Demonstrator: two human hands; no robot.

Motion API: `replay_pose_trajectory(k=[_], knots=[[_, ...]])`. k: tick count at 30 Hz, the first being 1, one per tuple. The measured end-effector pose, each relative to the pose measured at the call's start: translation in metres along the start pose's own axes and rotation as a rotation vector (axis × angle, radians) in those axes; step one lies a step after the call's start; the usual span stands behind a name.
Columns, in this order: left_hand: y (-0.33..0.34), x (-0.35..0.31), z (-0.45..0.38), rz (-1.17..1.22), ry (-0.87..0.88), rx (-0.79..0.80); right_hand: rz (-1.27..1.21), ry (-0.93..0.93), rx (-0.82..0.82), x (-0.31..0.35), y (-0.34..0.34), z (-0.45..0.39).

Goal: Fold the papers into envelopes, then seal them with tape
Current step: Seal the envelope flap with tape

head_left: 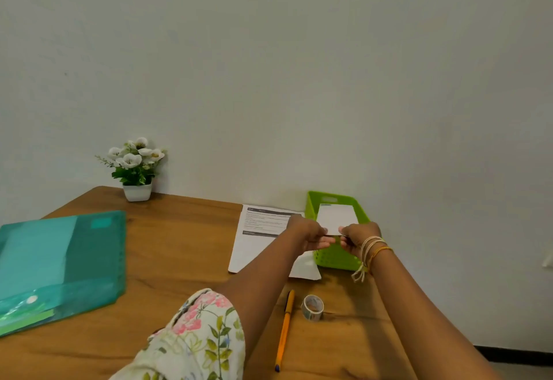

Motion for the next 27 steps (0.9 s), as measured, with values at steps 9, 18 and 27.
replay_pose_trajectory(k=[9,18,27], knots=[[0.002,-0.017,-0.040,-0.354,0.325,-0.078,0.312,-0.045,-0.024,0.007,0.004,-0.062],[-0.017,-0.021,-0.025,-0.483,0.610,-0.234,0.776,-0.301,-0.088,0.018,0.006,-0.049],[-0.112,0.029,0.005,-0.734,0.634,-0.403,1.035,-0.625,-0.321,0.025,0.030,0.062]])
Point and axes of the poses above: each hand's wrist, its own z-axis away from the middle knuckle, its own y-axis out of the palm, x = y × z, the point moved 10 cm from there along -z, towards the middle knuckle, and after that the axes turned 11 degrees about -x, right-handed, at the moved point
